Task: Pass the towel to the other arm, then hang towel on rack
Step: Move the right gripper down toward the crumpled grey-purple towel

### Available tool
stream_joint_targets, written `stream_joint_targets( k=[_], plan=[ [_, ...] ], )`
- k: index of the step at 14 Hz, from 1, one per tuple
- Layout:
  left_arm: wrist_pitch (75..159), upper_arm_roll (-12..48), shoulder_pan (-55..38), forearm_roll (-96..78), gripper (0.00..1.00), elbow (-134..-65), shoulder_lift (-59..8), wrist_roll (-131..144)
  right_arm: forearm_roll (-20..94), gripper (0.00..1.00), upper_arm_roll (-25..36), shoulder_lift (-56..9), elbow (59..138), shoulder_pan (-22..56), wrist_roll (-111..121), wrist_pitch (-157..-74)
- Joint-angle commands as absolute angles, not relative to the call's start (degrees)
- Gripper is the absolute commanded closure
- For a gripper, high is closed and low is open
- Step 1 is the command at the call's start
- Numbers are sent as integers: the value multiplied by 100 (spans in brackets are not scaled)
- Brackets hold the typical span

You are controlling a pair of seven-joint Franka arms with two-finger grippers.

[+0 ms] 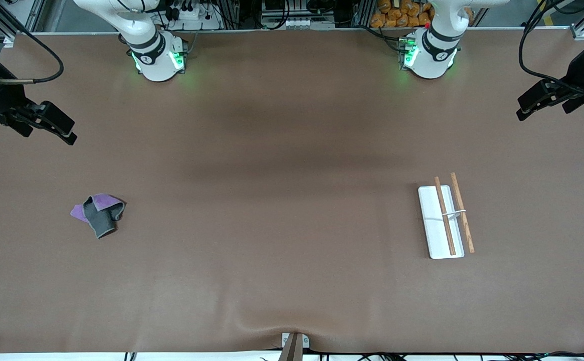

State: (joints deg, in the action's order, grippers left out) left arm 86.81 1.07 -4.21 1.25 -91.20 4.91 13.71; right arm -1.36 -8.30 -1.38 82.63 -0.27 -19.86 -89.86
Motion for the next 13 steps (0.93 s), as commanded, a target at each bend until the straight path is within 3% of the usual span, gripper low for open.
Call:
stream_joint_targets(
  k=[1,13],
  plan=[
    [8640,105,-475,158,0,-9123,580,1371,-246,0,-853,-106,8191,-53,-1942,-8895],
    [8570,237,-580,316,0,-9150,483,1336,-246,0,-809,-509,8578,-281,-1890,-8736]
  ],
)
